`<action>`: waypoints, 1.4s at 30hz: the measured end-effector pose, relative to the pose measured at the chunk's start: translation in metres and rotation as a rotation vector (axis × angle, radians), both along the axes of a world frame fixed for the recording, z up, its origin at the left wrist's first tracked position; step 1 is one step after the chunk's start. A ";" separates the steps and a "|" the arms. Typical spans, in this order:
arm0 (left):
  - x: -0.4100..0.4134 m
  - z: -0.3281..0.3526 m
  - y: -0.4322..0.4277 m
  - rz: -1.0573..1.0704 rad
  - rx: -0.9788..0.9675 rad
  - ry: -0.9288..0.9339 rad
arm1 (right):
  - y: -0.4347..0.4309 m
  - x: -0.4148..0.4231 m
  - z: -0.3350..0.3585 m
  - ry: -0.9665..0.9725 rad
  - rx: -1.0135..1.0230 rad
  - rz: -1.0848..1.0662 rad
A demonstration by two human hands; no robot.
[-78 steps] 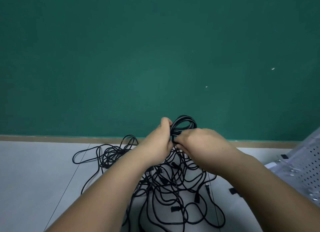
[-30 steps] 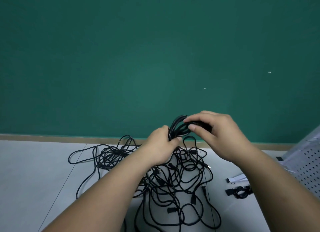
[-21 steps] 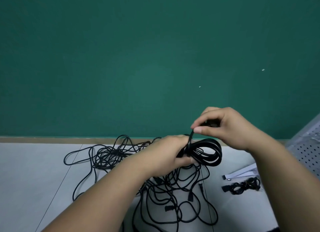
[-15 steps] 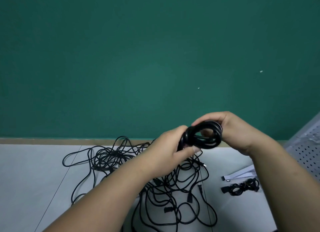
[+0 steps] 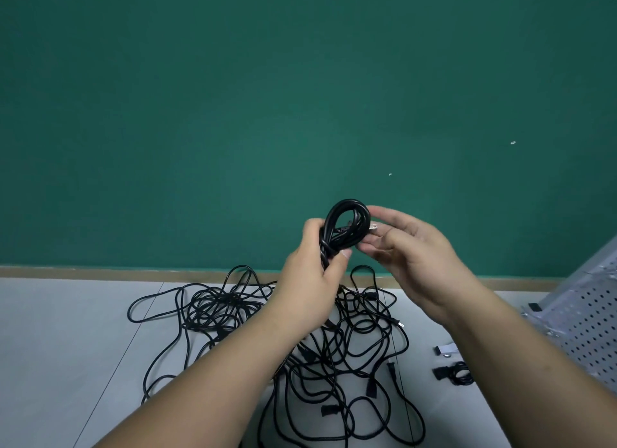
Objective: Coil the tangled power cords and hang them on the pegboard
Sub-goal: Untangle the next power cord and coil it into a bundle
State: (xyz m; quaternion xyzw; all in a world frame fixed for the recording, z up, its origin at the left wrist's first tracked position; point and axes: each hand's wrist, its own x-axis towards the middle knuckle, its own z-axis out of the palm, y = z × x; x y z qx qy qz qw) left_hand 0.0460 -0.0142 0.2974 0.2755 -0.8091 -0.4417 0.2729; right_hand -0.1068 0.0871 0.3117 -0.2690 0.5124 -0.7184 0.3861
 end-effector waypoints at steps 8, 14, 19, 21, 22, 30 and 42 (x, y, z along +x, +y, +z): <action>-0.003 0.002 0.010 0.057 -0.026 -0.007 | -0.011 0.030 -0.007 -0.078 -0.074 -0.086; -0.002 -0.002 0.021 0.040 -0.083 -0.128 | -0.008 0.032 -0.004 0.286 0.139 -0.152; -0.002 -0.001 0.022 0.059 -0.112 -0.172 | -0.005 0.027 -0.003 0.350 0.191 -0.155; -0.003 -0.001 0.022 0.064 -0.107 -0.173 | -0.005 0.027 -0.003 0.355 0.184 -0.195; -0.004 -0.001 0.022 0.065 -0.102 -0.175 | -0.005 0.026 -0.003 0.359 0.186 -0.215; -0.006 -0.004 0.019 0.045 -0.027 -0.173 | -0.006 0.016 -0.006 0.239 0.199 -0.167; -0.011 -0.009 0.004 0.042 0.138 -0.005 | -0.004 0.009 0.000 0.195 0.156 -0.045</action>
